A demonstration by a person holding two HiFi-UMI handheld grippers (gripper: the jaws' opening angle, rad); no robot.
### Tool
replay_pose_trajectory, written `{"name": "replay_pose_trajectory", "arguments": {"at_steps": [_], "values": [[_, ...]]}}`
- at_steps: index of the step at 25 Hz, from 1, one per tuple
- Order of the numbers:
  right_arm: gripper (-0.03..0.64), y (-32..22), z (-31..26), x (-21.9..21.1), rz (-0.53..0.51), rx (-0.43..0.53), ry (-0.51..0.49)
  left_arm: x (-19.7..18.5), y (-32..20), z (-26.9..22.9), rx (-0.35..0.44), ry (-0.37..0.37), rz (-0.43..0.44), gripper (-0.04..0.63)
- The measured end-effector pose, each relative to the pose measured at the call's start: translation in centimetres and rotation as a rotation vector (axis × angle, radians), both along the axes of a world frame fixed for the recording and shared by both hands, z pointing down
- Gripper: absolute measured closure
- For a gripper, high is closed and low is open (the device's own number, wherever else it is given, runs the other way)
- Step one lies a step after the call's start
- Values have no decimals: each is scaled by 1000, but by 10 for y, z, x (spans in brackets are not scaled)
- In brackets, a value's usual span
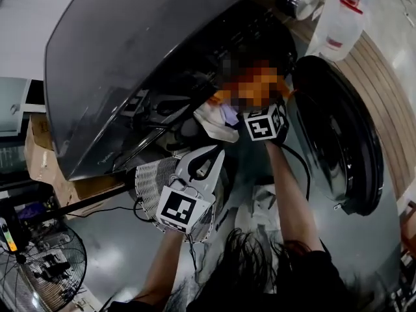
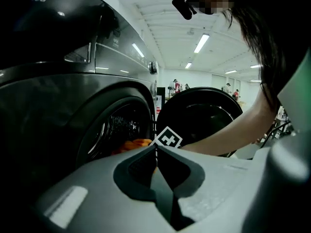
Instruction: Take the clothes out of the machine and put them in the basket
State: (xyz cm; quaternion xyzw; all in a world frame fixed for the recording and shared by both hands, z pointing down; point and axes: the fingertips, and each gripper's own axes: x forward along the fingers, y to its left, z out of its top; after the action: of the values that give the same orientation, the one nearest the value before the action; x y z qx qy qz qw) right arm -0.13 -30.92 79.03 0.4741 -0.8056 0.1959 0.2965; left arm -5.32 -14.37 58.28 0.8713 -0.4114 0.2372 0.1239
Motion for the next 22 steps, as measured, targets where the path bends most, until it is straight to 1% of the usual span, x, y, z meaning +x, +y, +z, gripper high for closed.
{"name": "replay_pose_trajectory", "arguments": {"at_steps": [2,3,5,6,9,10,12,13,14,16,19,22], "values": [[193,-8,11,0,8,-9,29,-3,-1,6,6,-14,3,595],[186,-11,18,1,13,-18,43,-5,-1,8,10,-16,5,595],[186,-15,32,4,16,-35,75,-10,-1,12,15,-16,1,595],[199,-17,38,7,15,-38,90,-13,0,13,18,-16,0,595],[270,-17,49,11,5,-56,115,-22,3,18,17,-19,-19,595],[314,-15,51,10,6,-80,99,-25,5,20,11,-21,-26,595],[437,-10,49,8,22,-125,42,-31,12,25,-15,-26,-47,595],[484,-8,44,9,34,-131,21,-32,16,25,-27,-26,-56,595],[510,-5,36,10,43,-127,7,-31,19,22,-32,-22,-61,595],[518,0,19,9,42,-105,-9,-27,23,9,-30,-19,-54,595],[523,11,-12,9,40,-77,-48,-18,26,-15,-19,-26,-20,595],[523,22,-45,10,48,-59,-102,-12,28,-39,-15,-17,-23,595]]}}
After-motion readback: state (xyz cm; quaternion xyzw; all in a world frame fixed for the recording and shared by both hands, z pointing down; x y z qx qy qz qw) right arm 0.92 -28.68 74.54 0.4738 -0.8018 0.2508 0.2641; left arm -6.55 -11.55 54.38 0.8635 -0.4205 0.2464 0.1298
